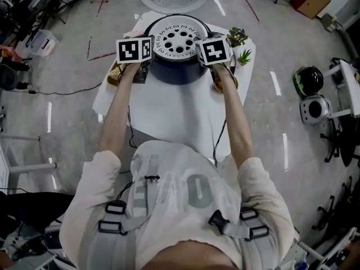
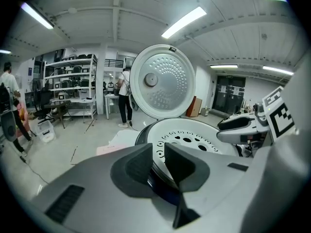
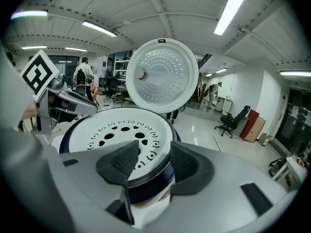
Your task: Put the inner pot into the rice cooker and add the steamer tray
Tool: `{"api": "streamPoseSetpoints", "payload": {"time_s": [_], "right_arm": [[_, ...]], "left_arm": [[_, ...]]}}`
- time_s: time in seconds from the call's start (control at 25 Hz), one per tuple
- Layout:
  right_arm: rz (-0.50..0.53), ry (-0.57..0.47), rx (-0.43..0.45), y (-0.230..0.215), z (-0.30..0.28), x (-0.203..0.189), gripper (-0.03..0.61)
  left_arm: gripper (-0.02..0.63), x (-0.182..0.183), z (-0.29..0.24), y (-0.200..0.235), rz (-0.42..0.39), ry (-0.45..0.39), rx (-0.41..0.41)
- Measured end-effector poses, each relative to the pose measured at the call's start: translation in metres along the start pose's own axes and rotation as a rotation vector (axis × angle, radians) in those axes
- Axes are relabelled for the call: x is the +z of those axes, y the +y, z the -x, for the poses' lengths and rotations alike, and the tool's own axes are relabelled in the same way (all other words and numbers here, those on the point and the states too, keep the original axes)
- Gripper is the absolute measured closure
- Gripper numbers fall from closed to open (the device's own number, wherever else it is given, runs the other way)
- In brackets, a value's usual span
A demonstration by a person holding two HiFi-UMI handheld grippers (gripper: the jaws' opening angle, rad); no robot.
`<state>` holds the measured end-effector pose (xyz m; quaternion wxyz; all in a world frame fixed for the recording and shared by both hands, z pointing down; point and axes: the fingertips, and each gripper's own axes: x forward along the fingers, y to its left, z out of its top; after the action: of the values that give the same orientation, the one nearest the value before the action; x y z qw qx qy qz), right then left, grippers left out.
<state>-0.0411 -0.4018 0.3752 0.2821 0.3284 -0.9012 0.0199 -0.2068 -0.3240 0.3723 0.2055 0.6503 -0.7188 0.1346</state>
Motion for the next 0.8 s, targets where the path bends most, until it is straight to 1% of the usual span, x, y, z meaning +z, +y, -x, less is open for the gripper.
{"api": "streamPoseSetpoints", "payload": {"time_s": [0.2,0.36,0.48,0.6,0.72,0.8], "right_arm": [[0.007,-0.027,-0.009,-0.004,0.005,0.014,0.368],[0.025,-0.095,-0.018,-0.003,0.021,0.043,0.368],[0.034,-0.179,-0.018,-0.002,0.042,0.07,0.368],[0.039,-0.287,0.001,0.005,0.072,0.096,0.376],[0.048,-0.408,0.017,0.018,0.103,0.119,0.404],[0.059,-0.485,0.024,0.031,0.121,0.131,0.451]], "left_arm": [[0.529,0.017,0.004,0.007,0.016,-0.047,-0.001],[0.529,0.045,0.019,0.008,0.01,-0.126,-0.009],[0.529,0.072,0.038,0.002,-0.002,-0.22,-0.019],[0.529,0.098,0.067,-0.009,-0.026,-0.325,-0.014],[0.529,0.123,0.106,-0.021,-0.051,-0.452,-0.023],[0.561,0.134,0.136,-0.027,-0.056,-0.555,-0.019]]}}
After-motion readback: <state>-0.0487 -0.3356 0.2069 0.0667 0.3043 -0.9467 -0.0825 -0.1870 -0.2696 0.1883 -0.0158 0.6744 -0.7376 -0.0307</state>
